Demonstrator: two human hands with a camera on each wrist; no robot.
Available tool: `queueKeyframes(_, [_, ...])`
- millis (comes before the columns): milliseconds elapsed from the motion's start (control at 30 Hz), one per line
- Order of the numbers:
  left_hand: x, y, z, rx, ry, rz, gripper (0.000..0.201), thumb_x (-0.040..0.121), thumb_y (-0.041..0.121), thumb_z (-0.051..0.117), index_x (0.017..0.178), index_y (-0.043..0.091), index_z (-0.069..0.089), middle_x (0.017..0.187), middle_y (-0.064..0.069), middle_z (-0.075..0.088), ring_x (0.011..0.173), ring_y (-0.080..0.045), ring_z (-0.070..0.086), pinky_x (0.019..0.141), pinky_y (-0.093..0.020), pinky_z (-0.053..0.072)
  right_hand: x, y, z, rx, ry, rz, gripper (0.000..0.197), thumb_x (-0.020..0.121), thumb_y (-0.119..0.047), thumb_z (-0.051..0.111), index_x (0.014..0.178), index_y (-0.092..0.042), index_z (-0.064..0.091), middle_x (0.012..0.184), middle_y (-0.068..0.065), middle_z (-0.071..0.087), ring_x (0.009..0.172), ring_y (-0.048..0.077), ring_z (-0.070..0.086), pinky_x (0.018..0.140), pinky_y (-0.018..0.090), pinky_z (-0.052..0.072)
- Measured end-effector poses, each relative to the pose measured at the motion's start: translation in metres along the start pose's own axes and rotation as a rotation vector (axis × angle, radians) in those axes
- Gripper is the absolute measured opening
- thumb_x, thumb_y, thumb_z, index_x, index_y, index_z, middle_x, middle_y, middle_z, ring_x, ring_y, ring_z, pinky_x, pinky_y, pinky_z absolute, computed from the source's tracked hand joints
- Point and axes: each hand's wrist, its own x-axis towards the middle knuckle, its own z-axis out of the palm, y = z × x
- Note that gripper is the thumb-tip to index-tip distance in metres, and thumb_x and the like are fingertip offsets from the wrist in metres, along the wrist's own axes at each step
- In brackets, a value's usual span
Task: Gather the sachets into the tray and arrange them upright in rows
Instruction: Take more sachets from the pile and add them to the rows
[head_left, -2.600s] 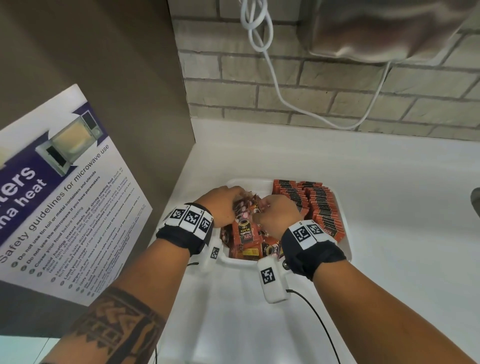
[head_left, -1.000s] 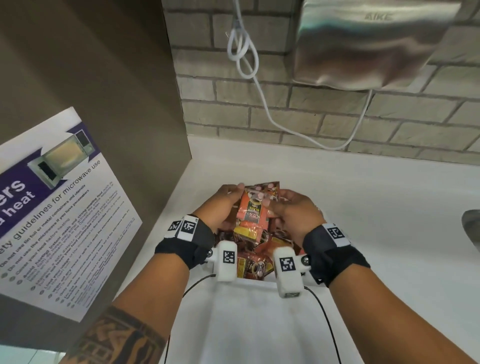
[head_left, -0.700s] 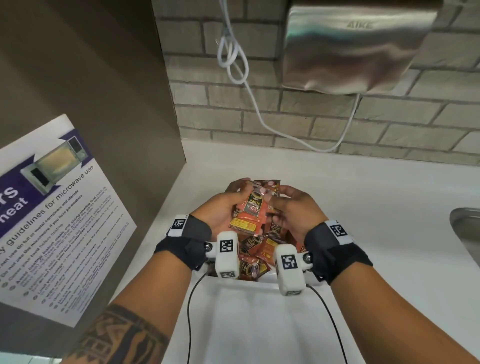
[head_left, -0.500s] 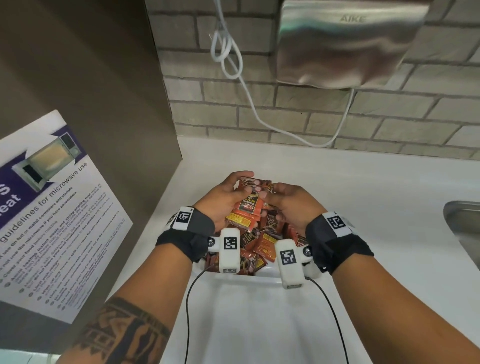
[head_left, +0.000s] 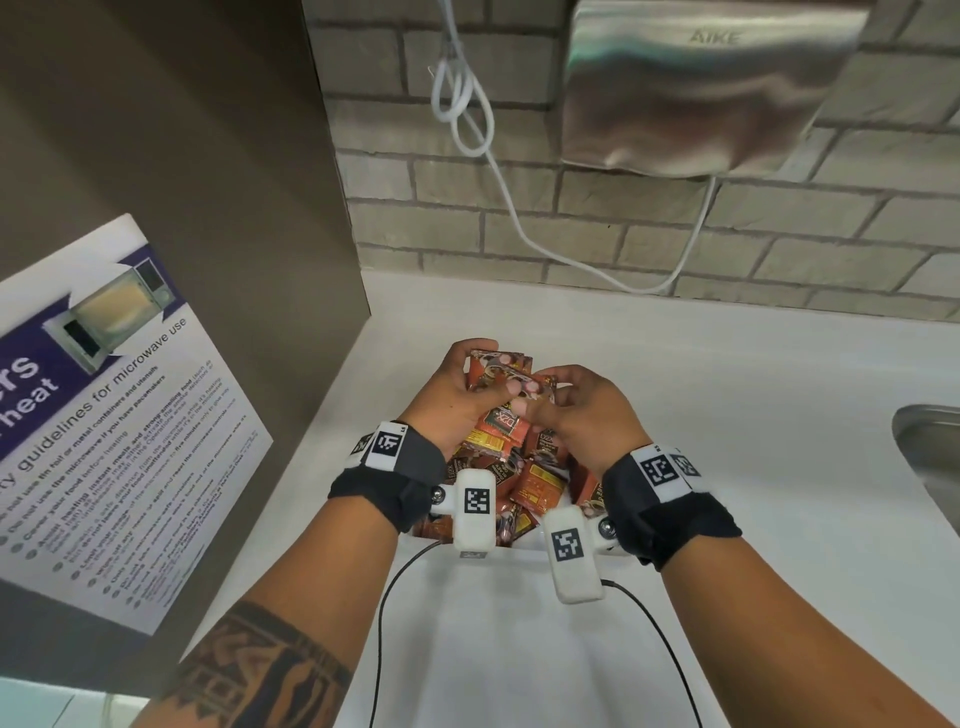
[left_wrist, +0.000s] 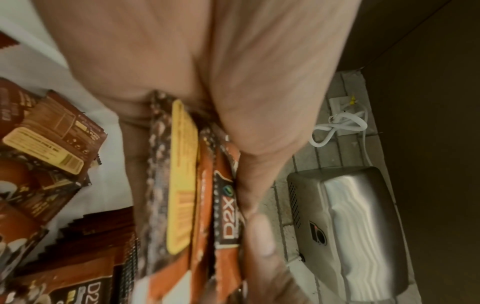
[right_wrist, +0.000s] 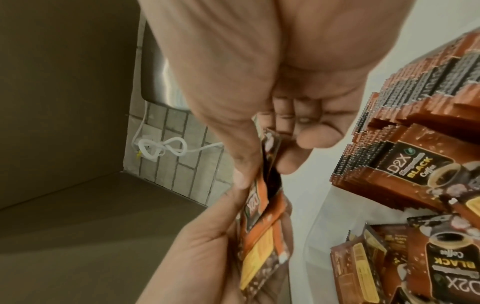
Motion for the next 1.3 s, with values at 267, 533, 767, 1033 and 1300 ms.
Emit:
queueKeyframes(267, [-0.007, 0.004, 0.000, 0.026, -0.144, -0.011, 0.057, 0.092, -0.011, 0.058, 0.130, 0.030, 0.047, 0.126, -0.020, 0.059, 0.103, -0.034, 0.063, 0.088, -0.051, 0.054, -0.003, -0.007, -0.010, 0.146, 0.016, 0.081, 0.041, 0.081, -0.010, 0.080, 0.117, -0.014, 0.061, 0.098, 0.010, 0.074, 0.065, 0.014, 0.067, 0.054, 0.025, 0.051])
queueKeyframes(533, [-0.010, 0.012, 0.003, 0.263, -0.154, 0.079, 0.054, 0.068, 0.037, 0.084, 0.115, 0.040, 0.059, 0.122, -0.012, 0.066, 0.113, -0.037, 0.063, 0.095, -0.061, 0.052, -0.004, -0.012, -0.020, 0.061, 0.007, 0.011, 0.033, 0.083, -0.015, 0.079, 0.110, -0.025, 0.064, 0.097, 0.015, 0.073, 0.069, 0.028, 0.073, 0.068, 0.040, 0.061])
queueKeyframes(767, [-0.002, 0.017, -0.005, 0.292, -0.052, 0.116, 0.046, 0.076, 0.017, 0.081, 0.112, 0.037, 0.063, 0.111, -0.013, 0.070, 0.102, -0.037, 0.068, 0.084, -0.060, 0.057, -0.003, -0.014, -0.025, 0.046, -0.125, 0.075, 0.033, 0.083, -0.011, 0.079, 0.108, -0.014, 0.058, 0.091, 0.010, 0.073, 0.064, 0.017, 0.067, 0.066, 0.037, 0.058])
queueKeyframes(1033, [0.003, 0.016, -0.018, 0.345, 0.038, 0.090, 0.046, 0.074, 0.017, 0.082, 0.108, 0.041, 0.063, 0.109, -0.008, 0.071, 0.102, -0.034, 0.068, 0.083, -0.055, 0.059, 0.002, -0.015, -0.039, 0.260, 0.025, 0.092, 0.021, 0.083, -0.001, 0.075, 0.094, -0.012, 0.062, 0.085, 0.006, 0.068, 0.074, 0.023, 0.066, 0.068, 0.034, 0.058])
queueKeyframes(1300, [0.005, 0.018, -0.016, 0.413, -0.051, 0.106, 0.044, 0.080, 0.012, 0.080, 0.111, 0.038, 0.063, 0.111, -0.014, 0.069, 0.098, -0.039, 0.067, 0.082, -0.056, 0.058, 0.004, -0.014, -0.028, 0.332, -0.080, 0.170, 0.022, 0.095, 0.000, 0.059, 0.115, 0.000, 0.051, 0.112, 0.019, 0.069, 0.098, 0.024, 0.073, 0.093, 0.043, 0.057])
